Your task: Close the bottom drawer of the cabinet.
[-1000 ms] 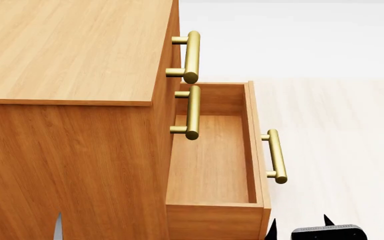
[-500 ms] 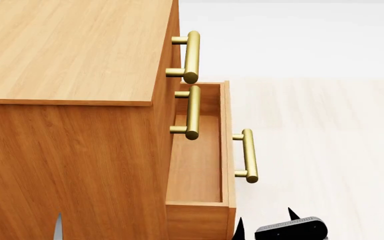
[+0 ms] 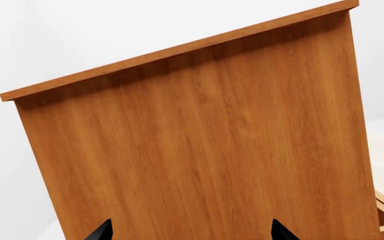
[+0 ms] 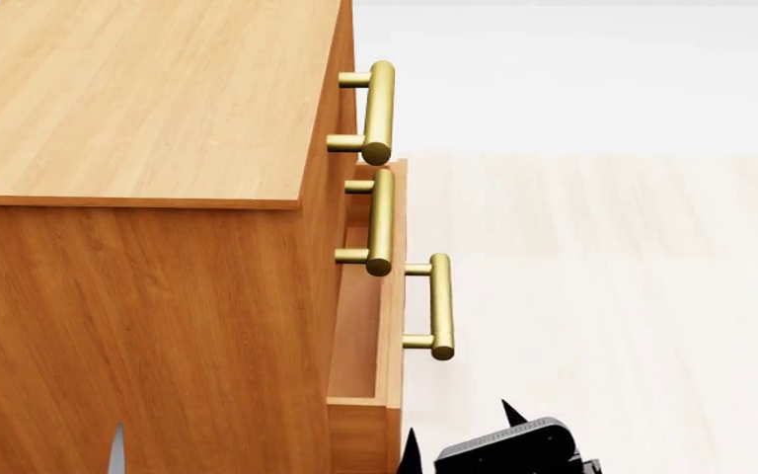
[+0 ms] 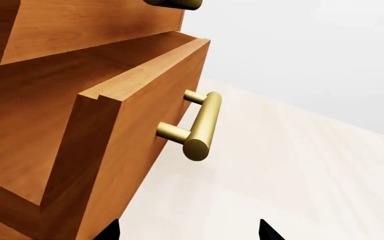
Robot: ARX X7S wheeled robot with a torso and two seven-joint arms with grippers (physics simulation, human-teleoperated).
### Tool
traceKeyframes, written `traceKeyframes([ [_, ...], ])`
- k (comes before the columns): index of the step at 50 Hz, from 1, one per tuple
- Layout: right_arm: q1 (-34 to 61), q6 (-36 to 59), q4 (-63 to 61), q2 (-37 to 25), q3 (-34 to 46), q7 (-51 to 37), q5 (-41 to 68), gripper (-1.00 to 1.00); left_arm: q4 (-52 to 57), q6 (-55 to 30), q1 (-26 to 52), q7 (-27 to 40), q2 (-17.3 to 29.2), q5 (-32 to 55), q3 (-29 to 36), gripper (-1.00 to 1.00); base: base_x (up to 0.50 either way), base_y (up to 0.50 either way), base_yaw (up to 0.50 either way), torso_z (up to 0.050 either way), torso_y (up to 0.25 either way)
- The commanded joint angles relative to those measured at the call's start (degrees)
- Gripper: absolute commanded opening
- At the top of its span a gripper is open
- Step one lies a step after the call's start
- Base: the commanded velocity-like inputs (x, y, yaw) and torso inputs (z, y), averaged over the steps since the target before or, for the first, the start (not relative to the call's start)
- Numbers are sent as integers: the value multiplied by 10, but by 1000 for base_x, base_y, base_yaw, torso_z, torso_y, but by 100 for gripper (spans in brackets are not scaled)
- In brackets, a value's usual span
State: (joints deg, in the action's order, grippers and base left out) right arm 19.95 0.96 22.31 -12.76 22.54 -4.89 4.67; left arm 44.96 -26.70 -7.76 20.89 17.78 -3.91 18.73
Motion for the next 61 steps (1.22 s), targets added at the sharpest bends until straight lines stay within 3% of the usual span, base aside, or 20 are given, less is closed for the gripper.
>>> traceKeyframes([
  [1,11,4,-2,15,20,6,-4,100,0,-1,0,2,2,2,2,100,0,0,0,0,0],
  [46,0,50,-142,-24,78,108,32,100,-9,8,-3,13,10,7,8,100,0,0,0,0,0],
  [61,-13,15,-105,-18,19,-16,3,100,-22,23,-5,25,14,1,2,100,0,0,0,0,0],
])
